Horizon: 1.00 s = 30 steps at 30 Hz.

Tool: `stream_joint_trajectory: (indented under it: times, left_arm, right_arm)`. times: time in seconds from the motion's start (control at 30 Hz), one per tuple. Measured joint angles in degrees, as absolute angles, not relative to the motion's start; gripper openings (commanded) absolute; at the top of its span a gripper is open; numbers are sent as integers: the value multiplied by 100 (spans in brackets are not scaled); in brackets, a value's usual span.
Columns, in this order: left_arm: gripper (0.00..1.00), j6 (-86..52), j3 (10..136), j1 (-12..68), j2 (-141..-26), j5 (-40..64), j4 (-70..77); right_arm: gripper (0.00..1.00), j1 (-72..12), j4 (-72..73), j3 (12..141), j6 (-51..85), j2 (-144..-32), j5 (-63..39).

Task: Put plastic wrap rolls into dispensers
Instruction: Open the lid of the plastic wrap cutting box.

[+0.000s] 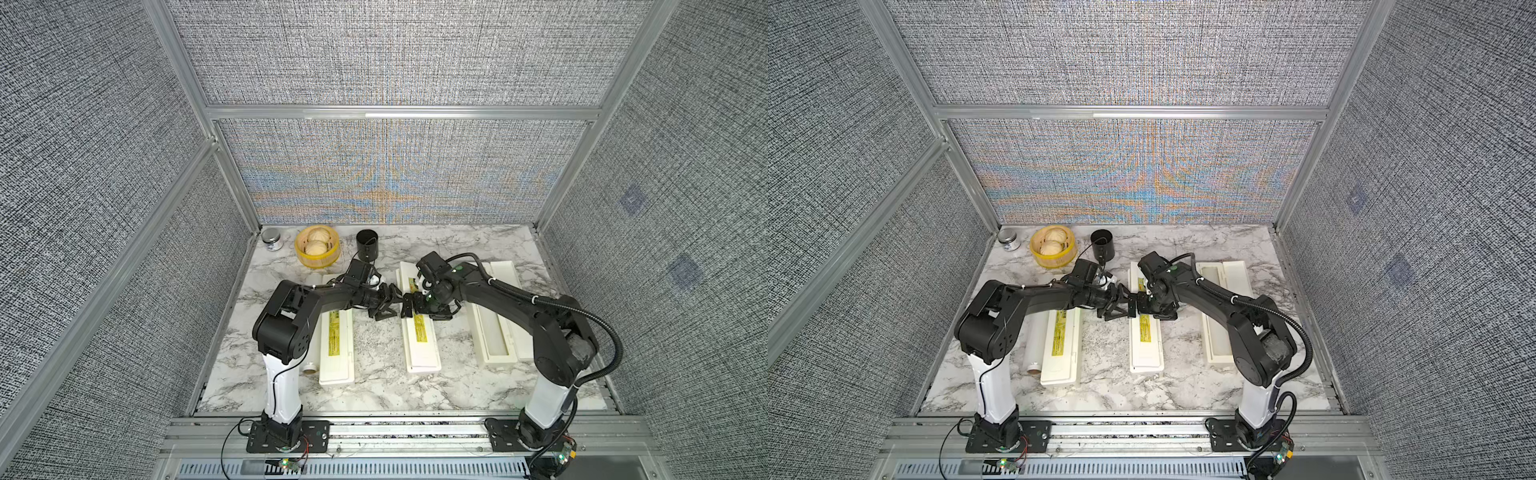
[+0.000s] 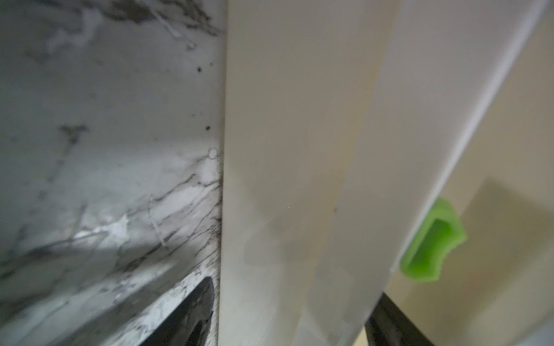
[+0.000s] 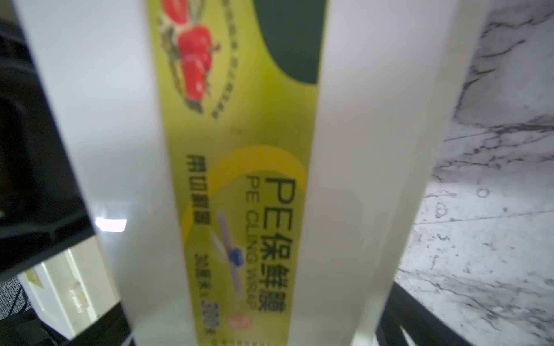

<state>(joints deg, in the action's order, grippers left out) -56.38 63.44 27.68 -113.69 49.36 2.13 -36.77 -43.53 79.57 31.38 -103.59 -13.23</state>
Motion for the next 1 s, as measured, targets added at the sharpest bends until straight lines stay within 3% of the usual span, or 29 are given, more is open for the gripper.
stream_joint_trajectory:
  times: [0.7,1.0]
  left_arm:
    - [70,-5426,6556,2814,-11594,5046,113]
    - [69,-5384,6567,2810,-11662,5118,209]
  right_arm:
    - [98,-3782,-4722,8117,2858,-10272,-779]
    - [88,-3610,-4696,7992,2882,-10086,-1079]
